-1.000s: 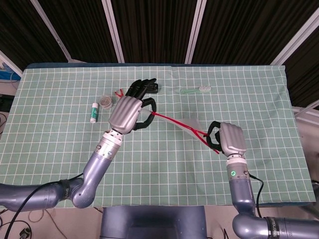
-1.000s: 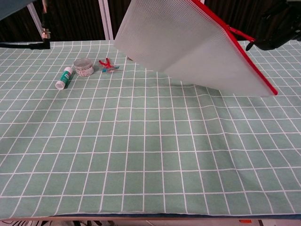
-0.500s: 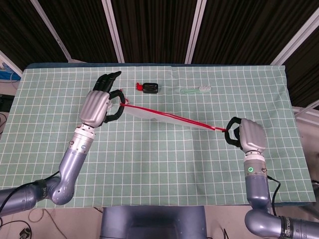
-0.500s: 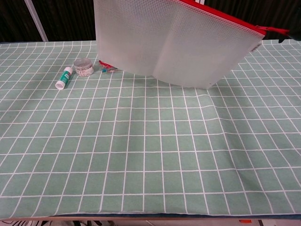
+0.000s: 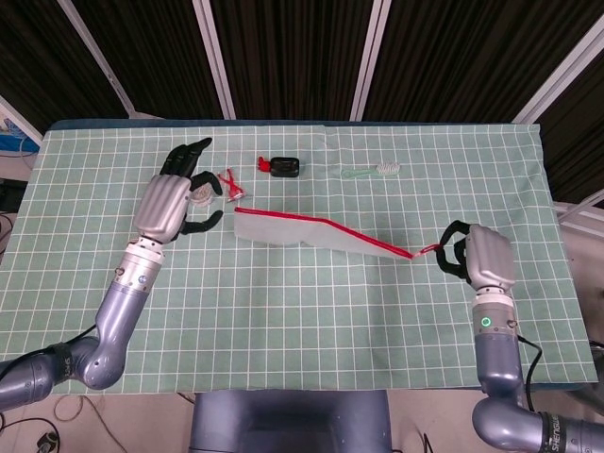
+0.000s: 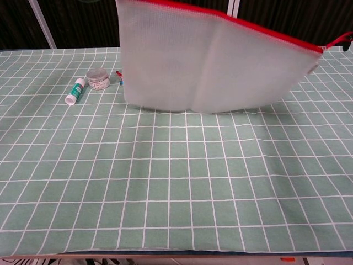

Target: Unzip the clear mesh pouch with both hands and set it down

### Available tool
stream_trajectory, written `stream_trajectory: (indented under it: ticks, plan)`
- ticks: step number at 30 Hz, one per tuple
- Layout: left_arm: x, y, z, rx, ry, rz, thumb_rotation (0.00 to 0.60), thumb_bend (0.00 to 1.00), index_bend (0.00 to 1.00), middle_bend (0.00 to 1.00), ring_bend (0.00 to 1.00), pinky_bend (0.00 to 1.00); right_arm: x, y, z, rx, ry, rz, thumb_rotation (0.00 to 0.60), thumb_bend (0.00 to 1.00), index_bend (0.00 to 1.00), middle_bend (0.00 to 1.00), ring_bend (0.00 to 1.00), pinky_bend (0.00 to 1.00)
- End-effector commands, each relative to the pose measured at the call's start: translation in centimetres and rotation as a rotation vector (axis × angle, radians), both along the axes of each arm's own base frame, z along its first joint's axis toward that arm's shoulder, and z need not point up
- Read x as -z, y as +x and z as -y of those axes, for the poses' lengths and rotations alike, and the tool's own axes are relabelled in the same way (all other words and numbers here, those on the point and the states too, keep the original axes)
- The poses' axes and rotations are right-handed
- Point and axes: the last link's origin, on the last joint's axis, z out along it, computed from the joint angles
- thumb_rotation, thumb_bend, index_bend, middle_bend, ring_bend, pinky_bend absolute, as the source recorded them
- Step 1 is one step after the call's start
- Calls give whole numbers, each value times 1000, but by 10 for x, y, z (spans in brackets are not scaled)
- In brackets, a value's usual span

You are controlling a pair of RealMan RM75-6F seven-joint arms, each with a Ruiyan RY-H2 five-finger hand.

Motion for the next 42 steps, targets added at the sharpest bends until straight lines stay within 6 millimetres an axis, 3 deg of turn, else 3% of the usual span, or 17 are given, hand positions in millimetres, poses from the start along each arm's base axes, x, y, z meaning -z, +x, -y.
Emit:
stream_trajectory:
  ticks: [1,5,13,19,25,31,36,42]
  plan:
    - [0,-6,4,-8,-22,-13,600,61,334,0,0,0,0,-2,-2,-2,10,-10,600,252,69,426,467,568]
    - [-4,-16,10,-28,-34,-22,600,52,260,0,0,0,-5,-4,-5,-4,6,-4,600,192,0,283,303,490]
    - [-22,-56,34,-100,-30,-62,600,51,213,0,0,0,-15,-20,-19,4,-3,-21,600,171,0,183,198,368]
    - [-45,-106,70,-166,9,-145,600,53,191,0,0,0,-21,-45,-42,-9,4,-81,600,158,0,113,141,306]
    - [-68,-169,118,-264,68,-331,600,53,84,0,0,0,-29,-76,-72,-82,-25,-223,600,140,0,62,105,290]
    - [-86,-211,163,-329,121,-357,600,49,5,0,0,0,-34,-103,-105,-142,-69,-281,600,111,0,0,0,237]
    - [-94,-236,193,-352,162,-339,600,45,0,0,0,0,-40,-128,-131,-134,-81,-319,600,91,0,0,0,233]
    - [-96,-247,202,-338,204,-306,600,38,0,0,0,0,-44,-145,-143,-121,-93,-308,600,74,0,0,0,233]
